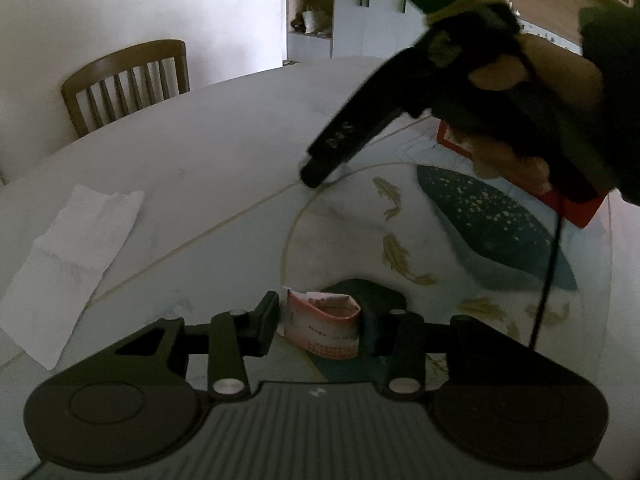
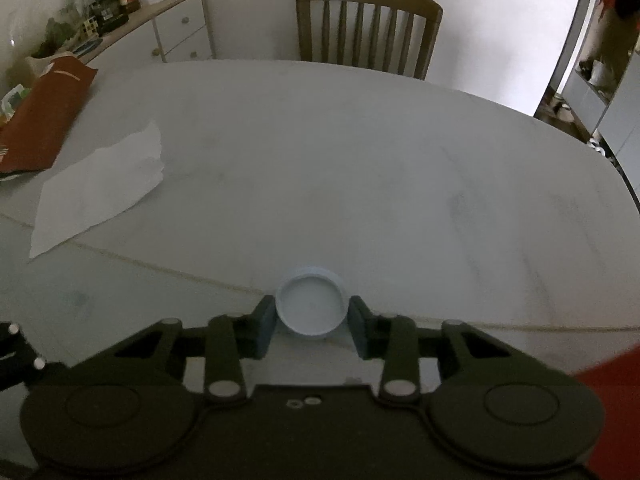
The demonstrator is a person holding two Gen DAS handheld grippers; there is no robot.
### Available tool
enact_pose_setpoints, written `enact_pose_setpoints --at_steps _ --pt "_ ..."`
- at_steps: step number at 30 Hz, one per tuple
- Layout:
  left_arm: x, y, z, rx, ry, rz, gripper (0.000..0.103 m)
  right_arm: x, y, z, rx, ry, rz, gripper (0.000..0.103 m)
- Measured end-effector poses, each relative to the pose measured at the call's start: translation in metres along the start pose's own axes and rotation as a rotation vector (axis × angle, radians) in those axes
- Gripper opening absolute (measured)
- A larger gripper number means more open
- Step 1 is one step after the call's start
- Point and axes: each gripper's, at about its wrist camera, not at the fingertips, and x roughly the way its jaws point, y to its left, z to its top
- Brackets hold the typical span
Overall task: Organize objects
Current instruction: 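Grasp the pink-and-white paper packet with the left gripper while the right grasps the white lid, then carry the paper packet and white lid over the shoebox with both grippers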
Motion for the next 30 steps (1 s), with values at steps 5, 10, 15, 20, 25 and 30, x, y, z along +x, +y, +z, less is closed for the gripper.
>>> enact_pose_setpoints --at_steps 5,10,15,20,25,30 --pt "-0.007 -0.004 -0.002 -0.021 -0.006 -0.001 0.04 -0.024 0.001 -0.018 0.014 0.013 0.01 0.037" --pt "-0.018 -0.012 -0.003 -0.046 -0.008 -0.003 0.04 -0.051 0.004 -0.043 0.035 0.023 0.031 0.037" --pt "-0.033 -0.025 -0.002 -0.052 -0.017 -0.011 0.039 -0.081 0.004 -0.064 0.076 0.005 0.039 0.037" --pt "-0.049 -0.043 0.003 -0.056 -0.031 -0.02 0.04 -0.109 0.001 -0.082 0.107 0.003 0.035 0.037" --pt "-0.062 -0.066 0.009 -0.056 -0.035 -0.026 0.04 -0.136 -0.007 -0.1 0.15 -0.017 0.023 0.037" --pt "-0.073 -0.085 0.016 -0.091 -0.04 -0.029 0.04 -0.161 -0.02 -0.117 0.181 -0.027 0.032 0.037"
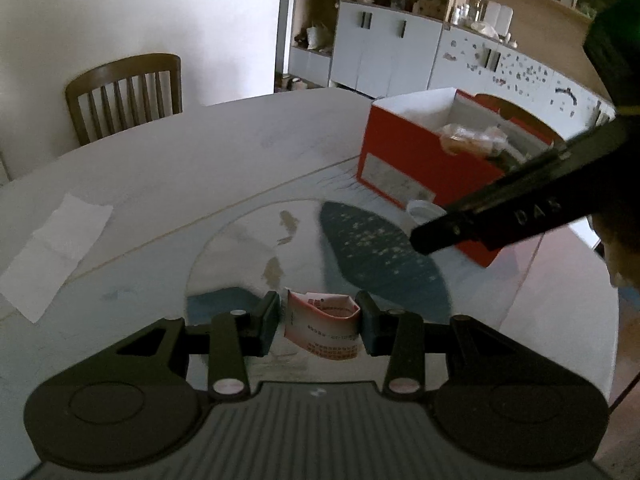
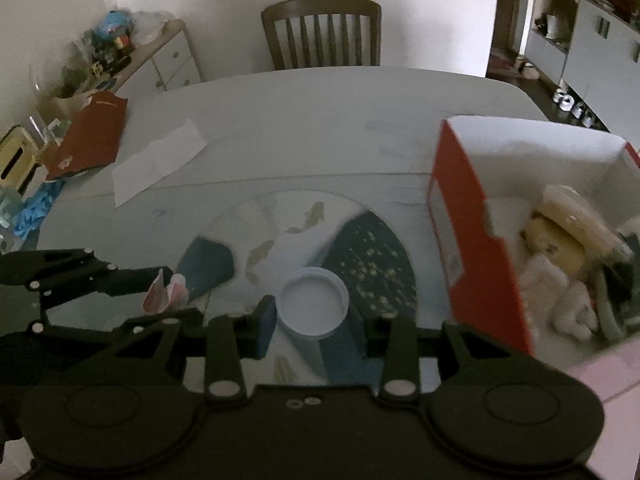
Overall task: Organize objects
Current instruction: 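Carry the paper packet and white lid over the shoebox with both grippers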
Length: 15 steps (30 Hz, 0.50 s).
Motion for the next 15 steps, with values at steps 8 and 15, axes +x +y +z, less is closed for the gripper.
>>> enact_pose_setpoints --at_steps 8,15 --pt "-0.001 -0.041 0.016 0.005 -0.011 -0.002 0.04 -0.033 -0.031 -0.013 0.019 -0.016 0.032 0.037" --pt "0.01 -0.083 0.039 0.029 -0.032 -0.018 0.04 -0.056 -0.066 -0.019 0.007 -0.037 0.041 0.037"
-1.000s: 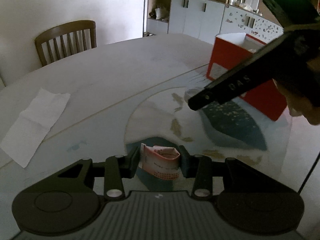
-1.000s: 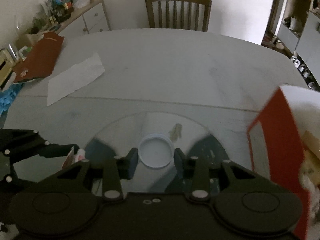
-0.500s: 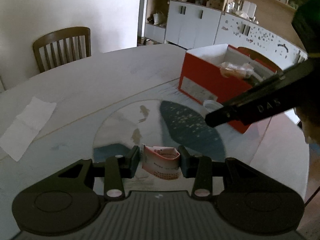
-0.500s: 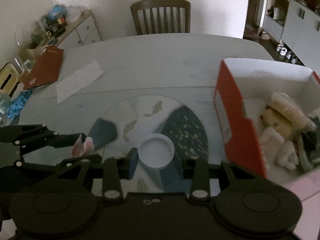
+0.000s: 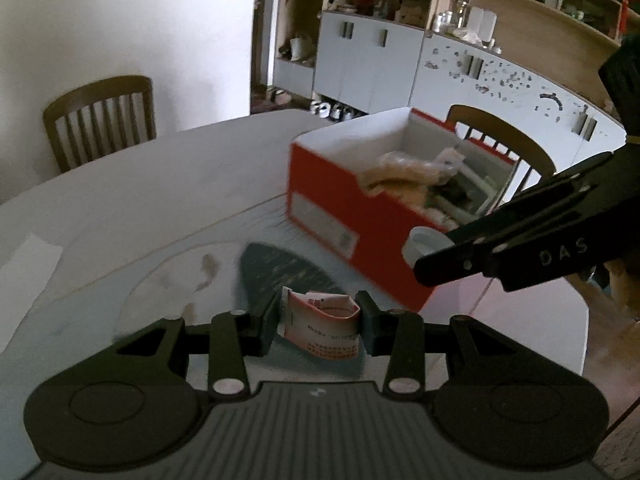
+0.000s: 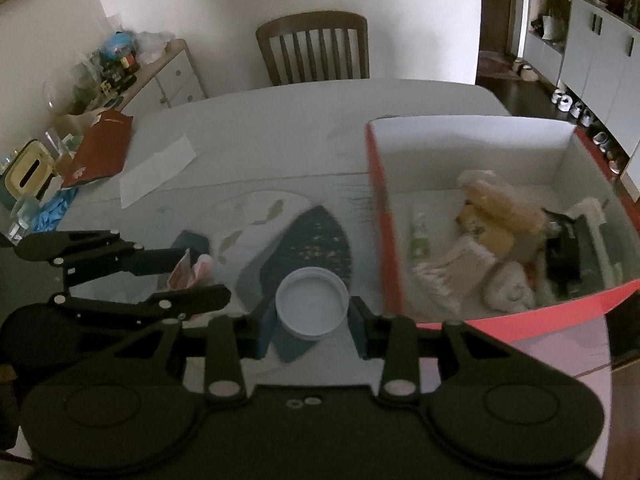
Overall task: Organize objects
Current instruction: 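Carry the paper packet and white lid over the shoebox with both grippers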
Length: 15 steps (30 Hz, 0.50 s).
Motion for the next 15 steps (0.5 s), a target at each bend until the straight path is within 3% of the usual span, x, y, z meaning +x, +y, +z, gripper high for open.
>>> enact_pose_setpoints --at_steps 15 --pt "0.04 -0.074 0.05 0.049 -0.033 -0.019 0.04 -0.029 -0.092 0.001 0.028 -0.049 -0.023 0.037"
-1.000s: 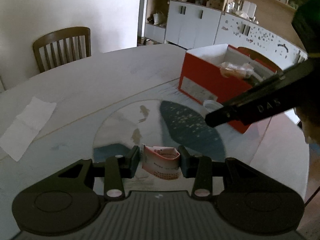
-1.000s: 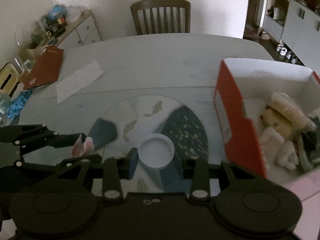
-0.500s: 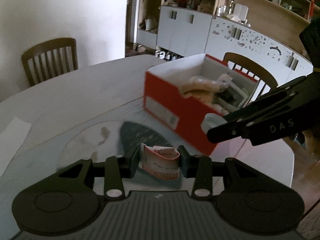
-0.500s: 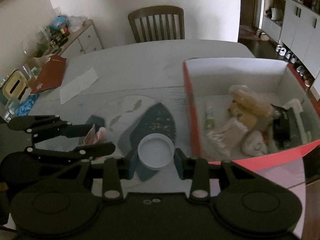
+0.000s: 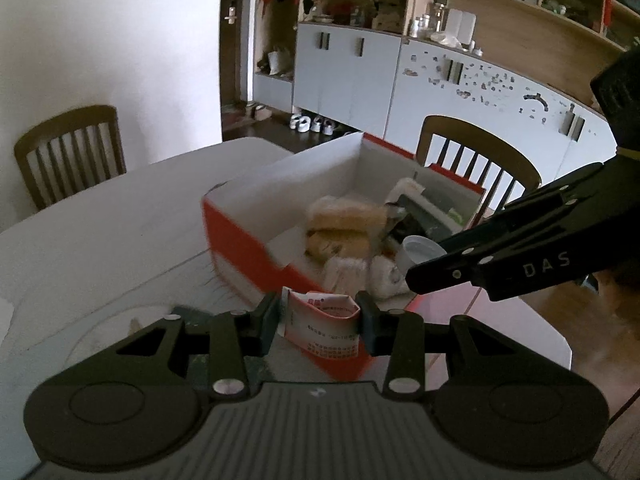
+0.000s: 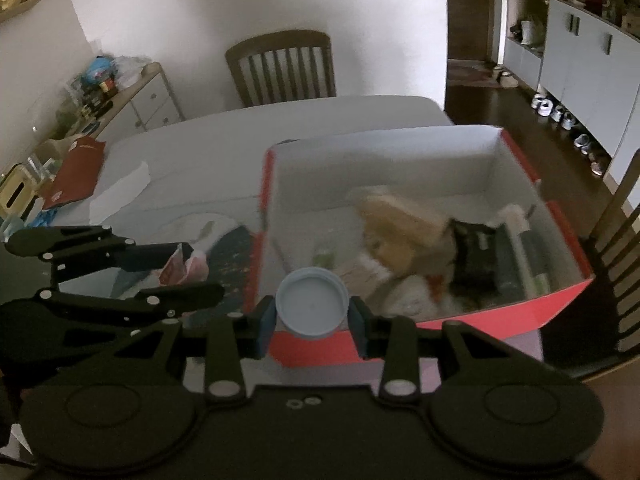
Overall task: Organize objects
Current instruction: 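Carry the paper packet and white lid over the shoebox with both grippers, then open both grippers to drop the paper packet and lid into the shoebox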
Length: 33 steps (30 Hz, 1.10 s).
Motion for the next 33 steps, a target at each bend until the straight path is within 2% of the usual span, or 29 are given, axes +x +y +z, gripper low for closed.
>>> enact_pose_setpoints --at_steps 7,16,26,33 --pt "0.029 -0.031 0.023 0.06 0.003 0.001 0.04 -0.001 -0.041 0.006 0.007 -0.007 -0.018 0.037" --pt "0.074 -0.059 0.044 0.134 0.051 0.023 0.04 0.015 -0.082 0.019 0.01 -0.009 -0.064 0.037" --pt "0.128 -0.058 0.045 0.175 0.168 0.079 0.04 0.052 -0.097 0.024 -0.048 0.067 -0.081 0.037" --pt "0.146 -0.047 0.044 0.127 0.23 0.08 0.04 0.074 -0.103 0.018 -0.062 0.125 -0.08 0.037"
